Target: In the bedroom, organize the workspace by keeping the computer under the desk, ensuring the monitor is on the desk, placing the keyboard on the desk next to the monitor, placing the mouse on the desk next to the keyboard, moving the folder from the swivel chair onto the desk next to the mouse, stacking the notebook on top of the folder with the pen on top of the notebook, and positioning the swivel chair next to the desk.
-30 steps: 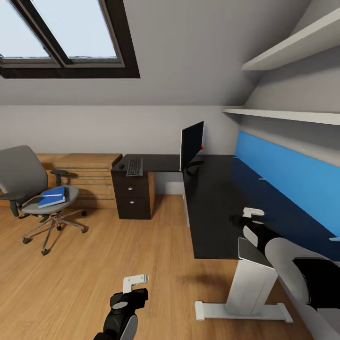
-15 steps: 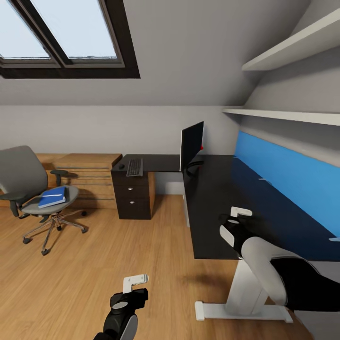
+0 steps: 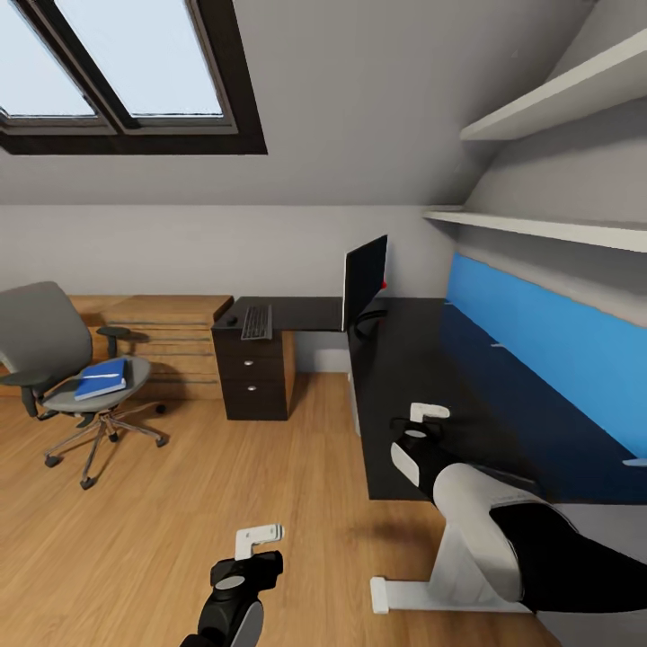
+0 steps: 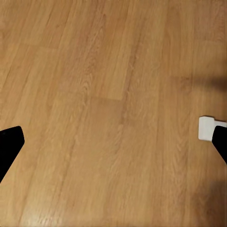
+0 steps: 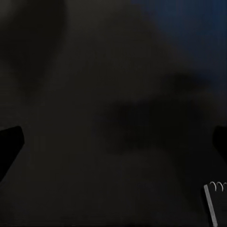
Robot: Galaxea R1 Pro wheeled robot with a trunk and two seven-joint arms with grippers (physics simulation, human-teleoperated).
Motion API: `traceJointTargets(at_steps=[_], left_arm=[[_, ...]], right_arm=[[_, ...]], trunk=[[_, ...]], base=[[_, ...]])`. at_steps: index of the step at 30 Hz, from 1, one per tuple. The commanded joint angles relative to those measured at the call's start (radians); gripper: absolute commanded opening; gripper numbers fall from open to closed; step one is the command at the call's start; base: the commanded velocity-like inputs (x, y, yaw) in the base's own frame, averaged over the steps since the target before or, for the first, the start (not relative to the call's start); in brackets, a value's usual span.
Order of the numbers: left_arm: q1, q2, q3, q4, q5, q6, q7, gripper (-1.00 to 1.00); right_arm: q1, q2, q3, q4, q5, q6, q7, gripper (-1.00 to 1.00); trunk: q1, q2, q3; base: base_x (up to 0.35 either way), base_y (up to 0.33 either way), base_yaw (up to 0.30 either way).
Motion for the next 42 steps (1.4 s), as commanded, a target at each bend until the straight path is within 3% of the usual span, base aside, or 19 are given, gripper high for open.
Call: traceJointTargets(at_steps=[1,9,13,18,26,30,36,37,40,42], left_arm=[[-0.001,0.000,-0.002,-0.001,0.010,0.001,0.010,1.00],[-0.001,0.000,-0.002,0.000,0.010,0.001,0.010,1.00],[-0.001,0.000,-0.002,0.000,0.010,0.001,0.010,1.00],[-0.001,0.000,-0.002,0.001,0.010,0.001,0.010,1.00],[-0.001,0.000,-0.002,0.001,0.010,0.001,0.010,1.00],[-0.001,0.000,-0.002,0.001,0.010,0.001,0.010,1.00],[-0.001,0.000,-0.001,0.001,0.010,0.001,0.010,1.00],[-0.001,0.000,-0.001,0.001,0.010,0.000,0.010,1.00],[-0.001,0.000,-0.002,0.001,0.010,0.000,0.010,1.00],[-0.001,0.000,-0.001,0.001,0.010,0.000,0.010,1.00]], right_arm=[[0.003,0.006,0.008,0.000,-0.002,-0.004,-0.002,1.00],[0.024,0.051,0.010,-0.002,0.014,-0.004,0.014,1.00],[0.027,0.051,0.009,-0.003,0.015,-0.001,0.089,1.00],[0.028,0.047,0.006,-0.022,0.013,0.018,0.276,1.00],[0.039,0.016,0.004,-0.083,0.003,0.062,0.354,1.00],[0.074,-0.020,0.002,-0.192,-0.038,0.108,0.362,1.00],[0.170,-0.092,-0.001,-0.461,-0.142,0.254,0.330,1.00],[0.190,-0.107,-0.002,-0.519,-0.157,0.284,0.323,1.00],[0.325,-0.182,-0.006,-0.835,-0.231,0.407,0.278,1.00],[0.407,-0.206,-0.013,-0.984,-0.264,0.445,0.211,1.00]], trunk=[[-0.004,0.007,0.002],[-0.035,0.063,0.027],[-0.050,0.091,0.040],[-0.069,0.126,0.055],[-0.073,0.133,0.059],[-0.073,0.133,0.059],[-0.073,0.133,0.059],[-0.073,0.133,0.059],[-0.073,0.133,0.059],[-0.073,0.133,0.059]], base=[[0.000,0.000,0.000],[0.000,0.000,0.000],[0.000,0.000,0.000],[0.000,0.000,0.000],[0.000,0.000,0.000],[0.000,0.000,0.000],[0.000,0.000,0.000],[0.000,0.000,0.000],[0.000,0.000,0.000],[0.000,0.000,0.000]])
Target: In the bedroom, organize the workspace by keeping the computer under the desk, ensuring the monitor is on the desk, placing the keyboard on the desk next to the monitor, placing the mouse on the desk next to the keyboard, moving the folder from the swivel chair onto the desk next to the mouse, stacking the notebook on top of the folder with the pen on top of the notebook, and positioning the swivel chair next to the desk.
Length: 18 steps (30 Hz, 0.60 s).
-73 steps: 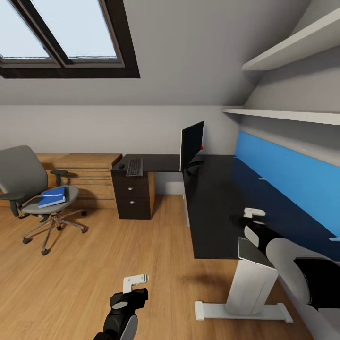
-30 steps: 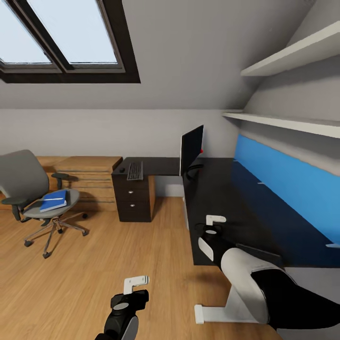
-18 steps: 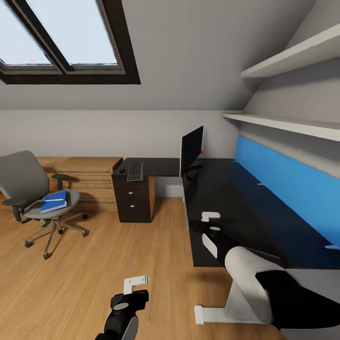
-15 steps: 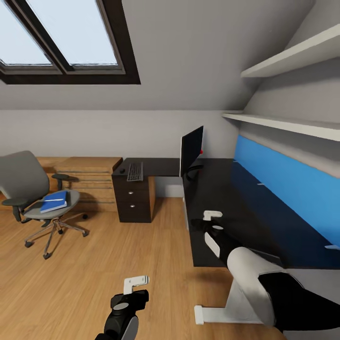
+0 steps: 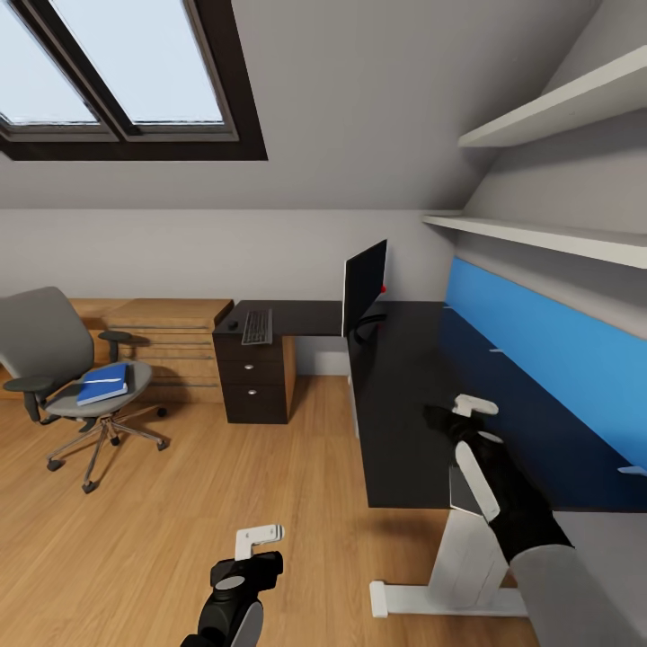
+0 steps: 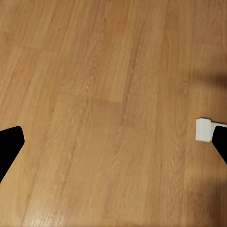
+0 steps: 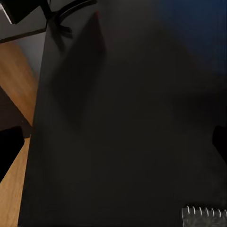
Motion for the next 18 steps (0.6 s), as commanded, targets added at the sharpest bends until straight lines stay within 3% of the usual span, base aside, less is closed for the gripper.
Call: traceJointTargets(at_steps=[1,2,5,7,9,15,16,17,18], left_arm=[[-0.001,0.000,-0.002,-0.001,0.010,0.001,0.010,1.00],[-0.001,0.000,-0.002,-0.001,0.010,0.001,0.010,1.00],[-0.001,0.000,-0.001,-0.001,0.010,0.001,0.010,1.00],[-0.001,0.000,-0.002,-0.001,0.010,0.001,0.010,1.00],[-0.001,0.000,-0.005,-0.002,0.010,0.001,0.010,1.00],[-0.001,0.000,-0.006,-0.004,0.010,0.000,0.010,1.00],[-0.001,0.000,-0.006,-0.005,0.010,0.000,0.011,1.00],[-0.001,0.000,-0.007,-0.010,0.010,0.000,0.012,1.00],[-0.001,0.000,-0.007,-0.012,0.010,0.000,0.013,1.00]], right_arm=[[0.023,-0.007,0.003,-0.044,-0.020,0.011,-0.041,1.00],[0.059,-0.013,0.002,-0.112,-0.032,0.024,-0.103,1.00],[0.112,-0.020,0.001,-0.214,-0.046,0.039,-0.202,1.00],[0.142,-0.021,0.001,-0.256,-0.051,0.043,-0.229,1.00],[0.211,-0.023,0.000,-0.340,-0.055,0.049,-0.260,1.00],[0.246,-0.024,-0.007,-0.377,-0.073,0.048,-0.273,1.00],[0.248,-0.024,-0.011,-0.379,-0.083,0.047,-0.274,1.00],[0.252,-0.025,-0.053,-0.386,-0.150,0.048,-0.277,1.00],[0.253,-0.025,-0.068,-0.387,-0.170,0.048,-0.278,1.00]], trunk=[[0.000,-0.001,-0.001],[0.000,-0.001,-0.001],[0.000,-0.001,-0.001],[0.000,-0.001,-0.001],[0.000,-0.001,-0.001],[0.000,-0.001,-0.001],[0.000,-0.001,-0.001],[0.000,-0.001,-0.001],[0.000,-0.001,-0.001]], base=[[0.000,0.000,0.000],[0.000,0.000,0.000],[0.000,0.000,0.000],[0.000,0.000,0.000],[0.000,0.000,0.000],[0.000,0.000,0.000],[0.000,0.000,0.000],[0.000,0.000,0.000],[0.000,0.000,0.000]])
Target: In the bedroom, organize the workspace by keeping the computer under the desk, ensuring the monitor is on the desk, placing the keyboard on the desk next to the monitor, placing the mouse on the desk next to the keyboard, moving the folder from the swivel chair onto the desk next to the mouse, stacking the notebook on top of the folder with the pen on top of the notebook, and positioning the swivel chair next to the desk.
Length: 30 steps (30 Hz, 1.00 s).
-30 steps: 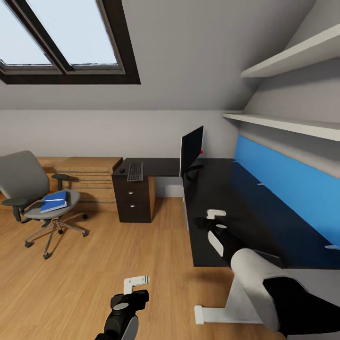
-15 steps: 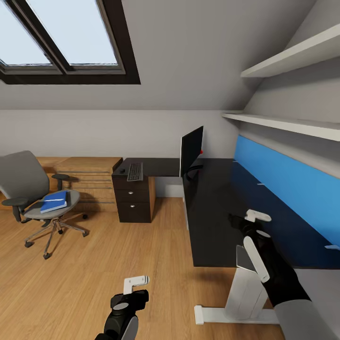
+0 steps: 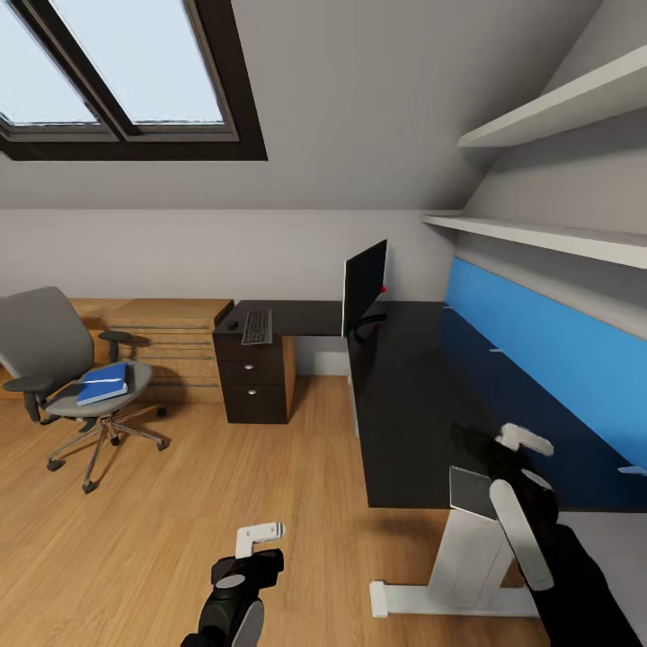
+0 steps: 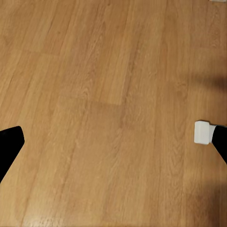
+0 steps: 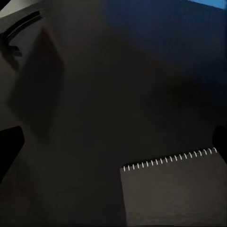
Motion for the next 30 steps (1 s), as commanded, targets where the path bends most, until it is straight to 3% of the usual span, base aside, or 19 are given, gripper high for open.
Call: traceJointTargets(at_steps=[1,5,8,10,11,17,21,28,30], left_arm=[[-0.001,0.000,-0.001,-0.020,0.010,0.002,0.011,1.00],[-0.001,0.000,0.000,-0.038,0.011,0.002,0.013,1.00],[-0.001,0.000,0.000,-0.046,0.012,0.001,0.014,1.00],[-0.001,0.000,0.000,-0.049,0.012,0.001,0.015,1.00],[-0.001,0.000,0.000,-0.050,0.013,0.001,0.015,1.00],[-0.001,0.000,0.000,-0.050,0.013,0.001,0.015,1.00],[-0.001,0.000,-0.001,-0.047,0.013,0.001,0.016,1.00],[-0.001,0.000,-0.001,-0.044,0.013,0.001,0.016,1.00],[-0.001,0.000,-0.001,-0.044,0.013,0.001,0.016,1.00]], right_arm=[[0.001,-0.002,-0.053,-0.003,-0.088,0.004,-0.008,1.00],[0.001,-0.005,-0.091,-0.001,-0.154,0.005,-0.008,1.00],[0.002,-0.006,-0.155,-0.001,-0.203,0.008,-0.008,1.00],[0.003,-0.006,-0.248,-0.001,-0.245,0.037,-0.007,1.00],[0.003,-0.006,-0.345,-0.002,-0.281,0.086,-0.005,1.00],[0.003,-0.006,-0.379,-0.003,-0.291,0.100,-0.004,1.00],[0.004,-0.006,-0.417,-0.008,-0.300,0.149,-0.002,1.00],[0.004,-0.006,-0.482,-0.010,-0.378,0.235,0.033,1.00],[0.004,-0.007,-0.523,-0.010,-0.395,0.284,0.071,1.00]], trunk=[[0.000,-0.001,-0.001],[0.000,-0.001,-0.001],[0.012,-0.022,-0.011],[0.019,-0.036,-0.017],[0.023,-0.043,-0.020],[0.046,-0.085,-0.039],[0.061,-0.113,-0.051],[0.088,-0.162,-0.073],[0.096,-0.176,-0.080]], base=[[0.000,0.000,0.000],[0.000,0.000,0.000],[0.000,0.000,0.000],[0.000,0.000,0.000],[0.000,0.000,0.000],[0.000,0.000,0.000],[0.000,0.000,0.000],[0.000,0.000,0.000],[0.000,0.000,0.000]])
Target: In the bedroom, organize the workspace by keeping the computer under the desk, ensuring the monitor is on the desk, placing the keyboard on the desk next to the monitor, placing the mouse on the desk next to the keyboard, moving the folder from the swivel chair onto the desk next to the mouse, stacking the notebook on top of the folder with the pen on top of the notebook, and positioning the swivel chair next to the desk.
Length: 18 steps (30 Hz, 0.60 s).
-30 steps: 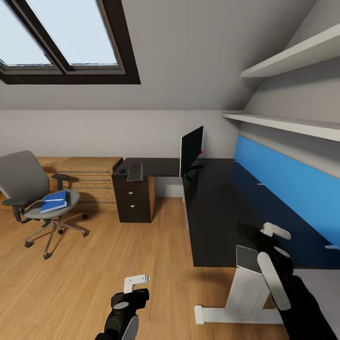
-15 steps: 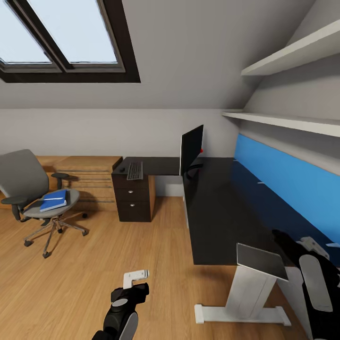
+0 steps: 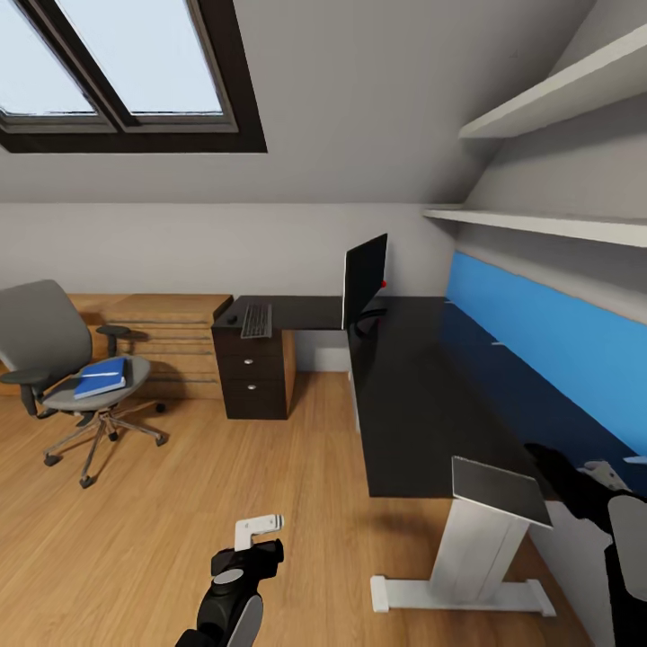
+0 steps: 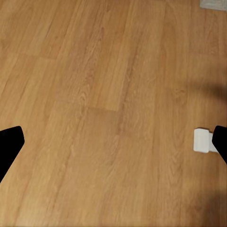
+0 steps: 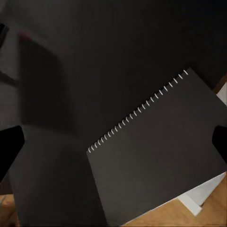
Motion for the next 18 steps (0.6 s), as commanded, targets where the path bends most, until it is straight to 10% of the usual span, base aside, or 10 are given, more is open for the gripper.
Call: traceJointTargets(at_steps=[1,10,18], left_arm=[[-0.001,0.000,-0.002,-0.001,0.010,0.002,0.010,1.00],[-0.001,-0.001,-0.002,-0.001,0.010,0.002,0.009,1.00],[-0.001,0.000,-0.001,0.000,0.010,0.002,0.006,1.00]], right_arm=[[-0.001,0.000,-0.015,-0.001,-0.014,0.015,0.002,1.00],[-0.001,0.000,-0.142,-0.002,-0.022,0.092,0.110,1.00],[-0.001,0.000,-0.164,-0.001,-0.022,0.099,0.123,1.00]], trunk=[[0.004,-0.008,-0.004],[0.038,-0.071,-0.033],[0.046,-0.085,-0.039]], base=[[0.000,0.000,0.000],[0.000,0.000,0.000],[0.000,0.000,0.000]])
